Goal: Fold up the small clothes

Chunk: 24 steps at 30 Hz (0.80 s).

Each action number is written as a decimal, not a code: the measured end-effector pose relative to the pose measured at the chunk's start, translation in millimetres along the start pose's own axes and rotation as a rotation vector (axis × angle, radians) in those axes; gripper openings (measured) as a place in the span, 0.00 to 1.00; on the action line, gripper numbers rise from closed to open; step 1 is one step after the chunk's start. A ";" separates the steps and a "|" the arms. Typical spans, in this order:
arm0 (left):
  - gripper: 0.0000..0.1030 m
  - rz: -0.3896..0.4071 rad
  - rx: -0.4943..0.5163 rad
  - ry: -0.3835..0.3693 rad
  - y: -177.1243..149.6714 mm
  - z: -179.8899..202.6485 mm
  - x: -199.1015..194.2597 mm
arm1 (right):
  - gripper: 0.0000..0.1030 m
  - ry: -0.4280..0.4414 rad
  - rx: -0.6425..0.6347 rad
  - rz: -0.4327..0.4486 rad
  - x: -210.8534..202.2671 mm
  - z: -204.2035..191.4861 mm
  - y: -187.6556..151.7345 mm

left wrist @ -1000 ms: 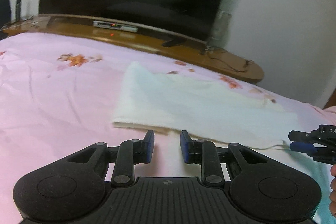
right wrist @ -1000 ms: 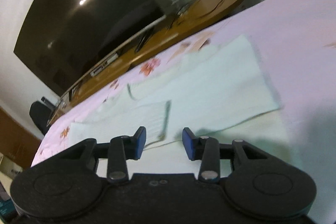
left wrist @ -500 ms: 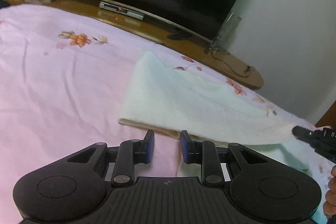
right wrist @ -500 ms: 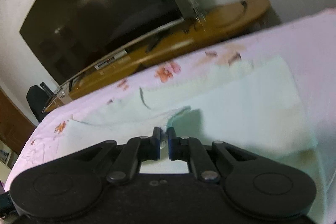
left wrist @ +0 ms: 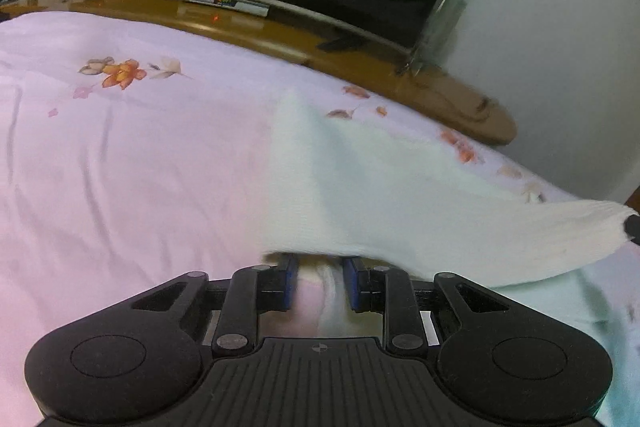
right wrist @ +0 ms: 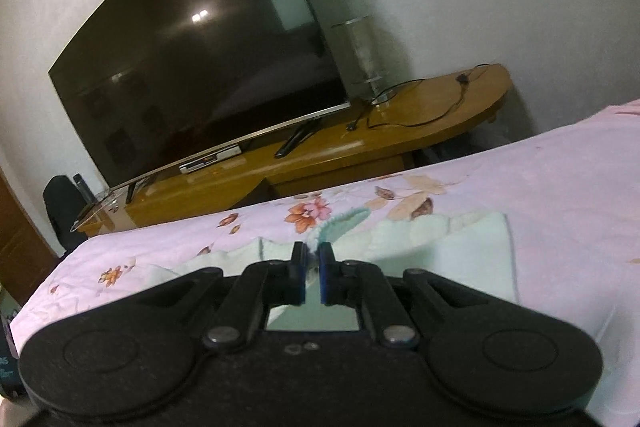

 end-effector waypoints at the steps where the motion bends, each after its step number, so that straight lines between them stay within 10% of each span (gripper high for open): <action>1: 0.25 -0.004 0.020 0.019 -1.0 2.8 -1.1 | 0.07 -0.012 0.006 0.000 0.1 4.0 -1.6; 12: 0.25 -0.112 0.018 0.080 10.4 11.0 1.7 | 0.07 -0.068 0.054 -0.031 -6.2 35.9 -19.2; 24: 0.25 0.028 0.044 0.084 -10.3 6.1 -21.1 | 0.07 -0.062 0.059 -0.056 -10.3 47.3 -23.8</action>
Point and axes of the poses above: each gripper's, at about its wrist camera, not at the fingertips, and x roughly the way its jaws point, z to its right, y to its top, the point moved 3 cm from there along x, roughly the way its jaws point, and after that the axes turned 9 degrees about y, right-handed, at the moved point
